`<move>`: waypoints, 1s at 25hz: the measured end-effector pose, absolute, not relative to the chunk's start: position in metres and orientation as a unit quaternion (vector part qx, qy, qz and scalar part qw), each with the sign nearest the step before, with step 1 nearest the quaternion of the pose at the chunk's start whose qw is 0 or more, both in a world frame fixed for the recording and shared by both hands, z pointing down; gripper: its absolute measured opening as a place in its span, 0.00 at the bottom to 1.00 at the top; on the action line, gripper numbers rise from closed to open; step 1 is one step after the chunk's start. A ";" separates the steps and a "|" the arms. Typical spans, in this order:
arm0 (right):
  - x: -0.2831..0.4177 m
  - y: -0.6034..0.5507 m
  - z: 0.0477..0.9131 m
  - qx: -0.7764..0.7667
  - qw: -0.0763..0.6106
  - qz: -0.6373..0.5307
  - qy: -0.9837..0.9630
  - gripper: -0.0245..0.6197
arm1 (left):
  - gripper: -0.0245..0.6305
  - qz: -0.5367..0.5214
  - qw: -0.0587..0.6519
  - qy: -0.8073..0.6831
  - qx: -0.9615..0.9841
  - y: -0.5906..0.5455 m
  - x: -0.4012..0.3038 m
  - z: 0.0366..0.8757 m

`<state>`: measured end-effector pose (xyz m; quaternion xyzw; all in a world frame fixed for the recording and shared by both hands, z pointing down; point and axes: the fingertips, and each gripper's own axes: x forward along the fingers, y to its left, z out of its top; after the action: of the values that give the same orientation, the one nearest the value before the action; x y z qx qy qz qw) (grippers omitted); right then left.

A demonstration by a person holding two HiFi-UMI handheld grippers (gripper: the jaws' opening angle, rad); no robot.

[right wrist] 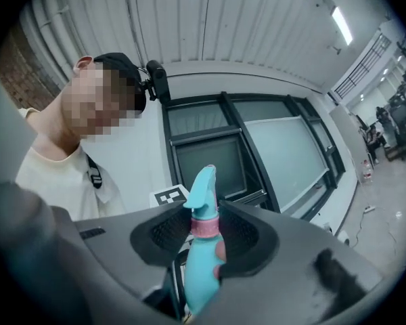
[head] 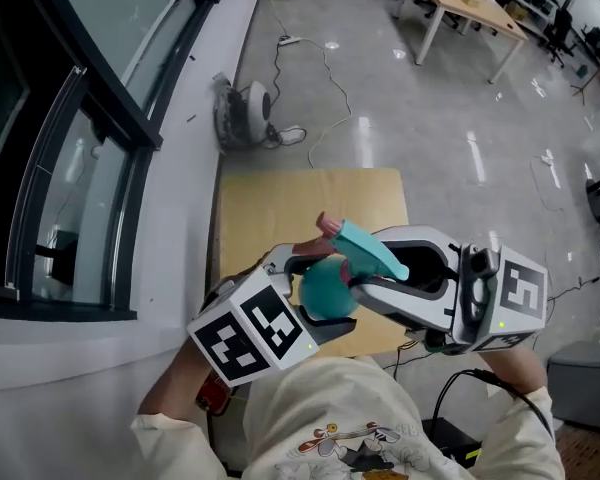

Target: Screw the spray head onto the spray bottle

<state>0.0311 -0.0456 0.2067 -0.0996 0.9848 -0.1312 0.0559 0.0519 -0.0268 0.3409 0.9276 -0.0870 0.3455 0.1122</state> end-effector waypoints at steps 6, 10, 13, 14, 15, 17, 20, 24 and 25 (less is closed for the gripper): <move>0.027 -0.034 0.193 -0.049 0.052 -0.113 0.991 0.24 | 0.65 0.372 0.097 -0.036 0.923 -0.015 0.049 0.330; 0.025 -0.018 0.181 0.010 0.069 -0.109 0.992 0.24 | 0.65 0.360 0.098 0.025 0.927 0.003 0.051 0.318; 0.026 -0.002 0.183 0.065 0.043 -0.100 0.992 0.24 | 0.65 0.350 0.102 0.064 0.929 0.019 0.053 0.310; 0.027 0.002 0.182 0.077 0.035 -0.098 0.992 0.24 | 0.65 0.350 0.102 0.069 0.928 0.023 0.054 0.309; 0.027 0.004 0.182 0.083 0.027 -0.094 0.992 0.24 | 0.65 0.352 0.102 0.068 0.928 0.024 0.054 0.309; 0.029 0.003 0.185 0.078 0.011 -0.082 0.993 0.24 | 0.65 0.357 0.098 0.052 0.928 0.020 0.054 0.312; 0.027 -0.007 0.193 0.039 -0.009 -0.065 0.997 0.24 | 0.65 0.361 0.092 -0.003 0.928 0.004 0.052 0.320; 0.024 -0.029 0.209 -0.051 -0.033 -0.061 0.996 0.24 | 0.65 0.365 0.075 -0.114 0.921 -0.027 0.049 0.335; 0.024 -0.035 0.214 -0.073 -0.035 -0.062 0.995 0.24 | 0.65 0.364 0.075 -0.138 0.918 -0.034 0.049 0.340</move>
<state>0.0239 -0.0347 0.2139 -0.0726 0.9948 -0.0617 -0.0351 0.0485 -0.0338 0.3399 0.9181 -0.1383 0.3639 0.0749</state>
